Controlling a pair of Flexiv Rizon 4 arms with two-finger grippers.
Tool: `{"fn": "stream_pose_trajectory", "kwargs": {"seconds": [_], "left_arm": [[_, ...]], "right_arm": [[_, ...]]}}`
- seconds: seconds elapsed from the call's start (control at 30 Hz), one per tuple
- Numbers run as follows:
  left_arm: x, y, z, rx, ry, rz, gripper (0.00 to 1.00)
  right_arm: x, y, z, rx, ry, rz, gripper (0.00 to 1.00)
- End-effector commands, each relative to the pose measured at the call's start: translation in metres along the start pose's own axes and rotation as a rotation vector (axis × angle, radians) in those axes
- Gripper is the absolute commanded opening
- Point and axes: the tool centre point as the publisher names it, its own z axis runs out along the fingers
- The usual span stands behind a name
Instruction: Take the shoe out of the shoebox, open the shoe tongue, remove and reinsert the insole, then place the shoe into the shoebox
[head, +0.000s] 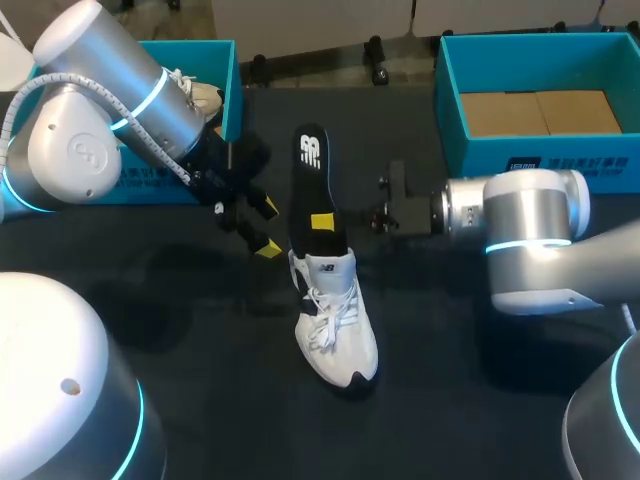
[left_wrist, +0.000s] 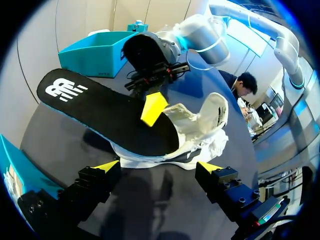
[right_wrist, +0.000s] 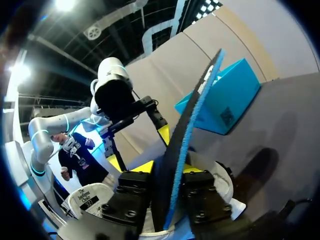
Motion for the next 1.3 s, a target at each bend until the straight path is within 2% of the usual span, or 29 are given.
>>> {"fn": "stream_pose_trajectory", "kwargs": {"seconds": [0.03, 0.73, 0.9, 1.07, 1.1, 1.13, 1.17, 1.3], "left_arm": [[0.0, 0.0, 0.0, -0.001, 0.0, 0.0, 1.0], [0.0, 0.0, 0.0, -0.001, 0.0, 0.0, 1.0], [0.0, 0.0, 0.0, -0.001, 0.0, 0.0, 1.0], [0.0, 0.0, 0.0, -0.001, 0.0, 0.0, 1.0], [0.0, 0.0, 0.0, -0.001, 0.0, 0.0, 1.0], [0.0, 0.0, 0.0, -0.001, 0.0, 0.0, 1.0], [0.0, 0.0, 0.0, -0.001, 0.0, 0.0, 1.0], [0.0, 0.0, 0.0, -0.001, 0.0, 0.0, 1.0]], "right_arm": [[0.001, -0.005, 0.001, 0.012, 0.0, 0.008, 0.0], [0.017, -0.044, -0.005, 0.038, -0.008, 0.092, 0.0], [0.02, -0.045, -0.005, 0.048, -0.012, 0.103, 0.0], [0.022, -0.035, -0.003, 0.061, -0.026, 0.08, 0.0], [0.022, -0.033, -0.003, 0.06, -0.026, 0.074, 0.08], [0.022, -0.032, -0.003, 0.062, -0.028, 0.07, 0.21], [0.022, -0.03, -0.002, 0.065, -0.03, 0.064, 0.28], [0.023, -0.025, -0.001, 0.071, -0.033, 0.048, 0.33]]}}
